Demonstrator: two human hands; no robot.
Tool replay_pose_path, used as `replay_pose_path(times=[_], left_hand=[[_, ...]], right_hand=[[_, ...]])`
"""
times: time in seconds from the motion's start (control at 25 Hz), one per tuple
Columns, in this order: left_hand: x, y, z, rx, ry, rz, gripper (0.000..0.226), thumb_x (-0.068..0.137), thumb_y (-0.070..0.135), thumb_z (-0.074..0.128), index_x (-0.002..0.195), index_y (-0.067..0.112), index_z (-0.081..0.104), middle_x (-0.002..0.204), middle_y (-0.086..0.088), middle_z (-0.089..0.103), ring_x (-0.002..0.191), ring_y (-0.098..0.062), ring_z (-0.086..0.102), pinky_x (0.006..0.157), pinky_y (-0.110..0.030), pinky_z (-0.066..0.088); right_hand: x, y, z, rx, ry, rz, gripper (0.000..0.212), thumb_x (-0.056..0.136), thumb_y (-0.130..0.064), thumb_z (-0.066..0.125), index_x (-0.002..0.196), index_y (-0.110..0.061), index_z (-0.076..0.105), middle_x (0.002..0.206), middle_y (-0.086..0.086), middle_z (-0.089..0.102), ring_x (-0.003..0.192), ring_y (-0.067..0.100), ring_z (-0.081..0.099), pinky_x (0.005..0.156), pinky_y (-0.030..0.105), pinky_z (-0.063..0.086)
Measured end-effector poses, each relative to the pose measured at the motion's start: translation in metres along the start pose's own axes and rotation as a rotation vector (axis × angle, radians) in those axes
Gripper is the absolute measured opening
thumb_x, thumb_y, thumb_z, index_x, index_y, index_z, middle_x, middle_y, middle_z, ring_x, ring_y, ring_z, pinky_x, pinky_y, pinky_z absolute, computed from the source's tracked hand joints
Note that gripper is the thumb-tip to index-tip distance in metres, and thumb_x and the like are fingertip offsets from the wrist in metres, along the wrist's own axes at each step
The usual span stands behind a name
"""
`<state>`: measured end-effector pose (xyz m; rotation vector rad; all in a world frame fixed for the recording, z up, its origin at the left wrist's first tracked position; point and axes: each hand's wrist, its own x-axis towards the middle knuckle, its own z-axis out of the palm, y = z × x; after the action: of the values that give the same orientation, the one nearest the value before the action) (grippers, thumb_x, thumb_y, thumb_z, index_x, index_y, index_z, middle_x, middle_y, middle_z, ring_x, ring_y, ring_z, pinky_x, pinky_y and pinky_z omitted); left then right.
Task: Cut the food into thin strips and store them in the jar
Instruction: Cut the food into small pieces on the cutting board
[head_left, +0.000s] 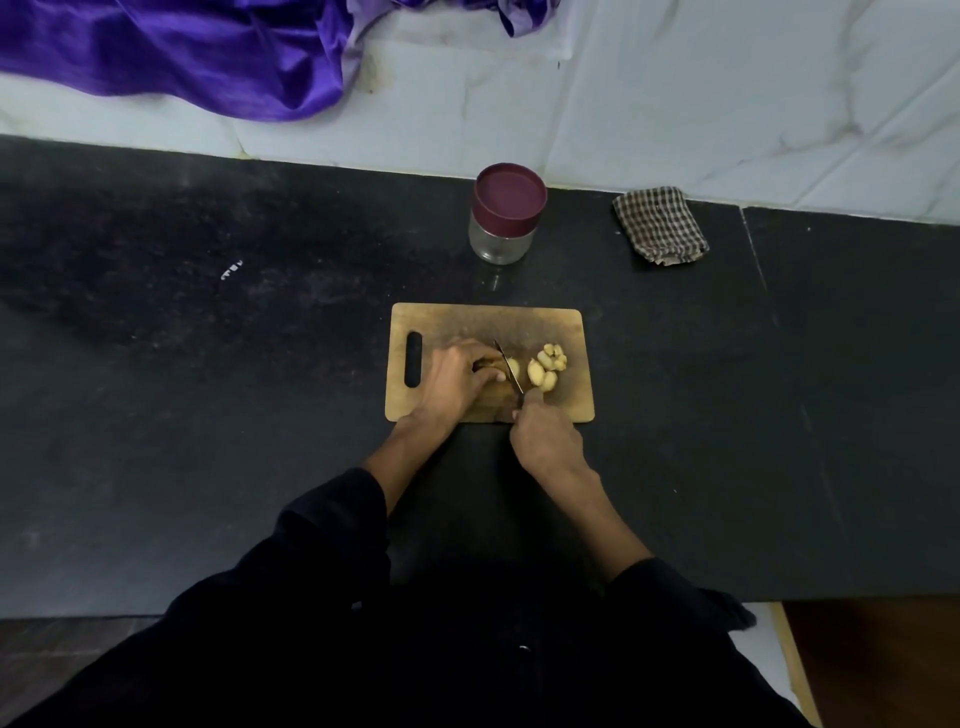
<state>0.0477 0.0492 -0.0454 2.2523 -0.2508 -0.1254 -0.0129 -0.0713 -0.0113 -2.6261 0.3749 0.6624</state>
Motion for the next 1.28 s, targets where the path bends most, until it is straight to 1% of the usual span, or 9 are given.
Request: replay_pose_path(times=[0.08, 0.24, 0.36, 0.52, 0.64, 0.76, 0.92, 1.12, 1.28], left_hand=[[0.0, -0.001, 0.0, -0.005, -0.003, -0.005, 0.027, 0.076, 0.012, 0.076, 0.102, 0.009, 0.072, 0.106, -0.005, 0.069, 0.106, -0.017, 0.057, 0.094, -0.02, 0.038], [-0.001, -0.002, -0.001, 0.002, -0.007, 0.0, 0.026, 0.075, 0.015, 0.076, 0.101, 0.011, 0.073, 0.106, -0.003, 0.069, 0.106, -0.015, 0.058, 0.097, -0.031, 0.043], [-0.001, -0.002, 0.0, -0.005, -0.001, -0.004, 0.026, 0.075, 0.015, 0.077, 0.1, 0.011, 0.073, 0.106, -0.004, 0.069, 0.107, -0.016, 0.058, 0.097, -0.033, 0.043], [-0.001, -0.002, -0.001, 0.006, -0.001, -0.009, 0.028, 0.074, 0.015, 0.077, 0.102, 0.011, 0.072, 0.106, -0.005, 0.069, 0.106, -0.017, 0.058, 0.095, -0.037, 0.045], [-0.002, -0.001, -0.001, 0.003, -0.007, -0.009, 0.028, 0.074, 0.014, 0.077, 0.102, 0.011, 0.072, 0.106, -0.005, 0.069, 0.106, -0.018, 0.058, 0.095, -0.035, 0.045], [-0.001, -0.001, -0.002, -0.014, -0.014, -0.025, 0.029, 0.075, 0.013, 0.077, 0.103, 0.01, 0.072, 0.107, -0.005, 0.069, 0.107, -0.017, 0.057, 0.095, -0.029, 0.044], [-0.001, 0.0, -0.002, 0.004, -0.013, -0.003, 0.026, 0.075, 0.014, 0.076, 0.101, 0.011, 0.072, 0.105, -0.004, 0.069, 0.106, -0.017, 0.058, 0.095, -0.036, 0.045], [-0.001, 0.001, -0.003, 0.008, -0.023, -0.011, 0.026, 0.076, 0.012, 0.075, 0.102, 0.01, 0.071, 0.108, -0.005, 0.068, 0.11, -0.018, 0.056, 0.097, -0.035, 0.043], [-0.001, 0.001, -0.003, 0.007, -0.023, -0.002, 0.026, 0.076, 0.01, 0.075, 0.101, 0.009, 0.071, 0.107, -0.006, 0.068, 0.11, -0.017, 0.056, 0.096, -0.027, 0.04]], right_hand=[[-0.009, 0.009, 0.002, -0.003, -0.026, 0.009, 0.018, 0.104, -0.024, 0.041, 0.116, -0.012, 0.046, 0.109, 0.012, 0.063, 0.1, 0.03, 0.062, 0.081, 0.046, 0.05], [-0.018, 0.025, -0.002, 0.015, -0.018, 0.036, 0.019, 0.104, -0.028, 0.042, 0.113, -0.014, 0.05, 0.107, 0.009, 0.063, 0.098, 0.027, 0.062, 0.082, 0.045, 0.051], [-0.02, 0.027, -0.008, 0.061, 0.014, 0.043, 0.02, 0.105, -0.028, 0.041, 0.113, -0.013, 0.051, 0.106, 0.009, 0.06, 0.092, 0.023, 0.057, 0.075, 0.04, 0.045], [-0.02, 0.015, -0.009, 0.111, 0.058, -0.034, 0.022, 0.105, -0.029, 0.041, 0.114, -0.012, 0.051, 0.097, 0.004, 0.055, 0.094, 0.025, 0.058, 0.072, 0.037, 0.041], [-0.019, 0.007, -0.005, 0.107, 0.055, -0.055, 0.023, 0.105, -0.029, 0.042, 0.116, -0.012, 0.05, 0.096, 0.002, 0.053, 0.088, 0.02, 0.054, 0.071, 0.037, 0.041], [-0.018, 0.005, -0.003, 0.112, 0.054, -0.039, 0.024, 0.105, -0.029, 0.041, 0.118, -0.011, 0.05, 0.097, 0.003, 0.054, 0.092, 0.022, 0.057, 0.072, 0.038, 0.043], [-0.015, 0.006, -0.005, 0.106, 0.04, -0.023, 0.023, 0.105, -0.029, 0.041, 0.116, -0.012, 0.051, 0.104, 0.006, 0.059, 0.091, 0.02, 0.055, 0.074, 0.039, 0.043], [-0.012, 0.007, -0.011, 0.082, -0.01, -0.034, 0.021, 0.105, -0.029, 0.041, 0.117, -0.013, 0.049, 0.104, 0.006, 0.059, 0.097, 0.023, 0.058, 0.077, 0.041, 0.046], [-0.011, 0.008, -0.014, 0.023, -0.01, -0.065, 0.02, 0.105, -0.026, 0.041, 0.117, -0.012, 0.048, 0.106, 0.008, 0.061, 0.098, 0.025, 0.061, 0.08, 0.044, 0.049]])
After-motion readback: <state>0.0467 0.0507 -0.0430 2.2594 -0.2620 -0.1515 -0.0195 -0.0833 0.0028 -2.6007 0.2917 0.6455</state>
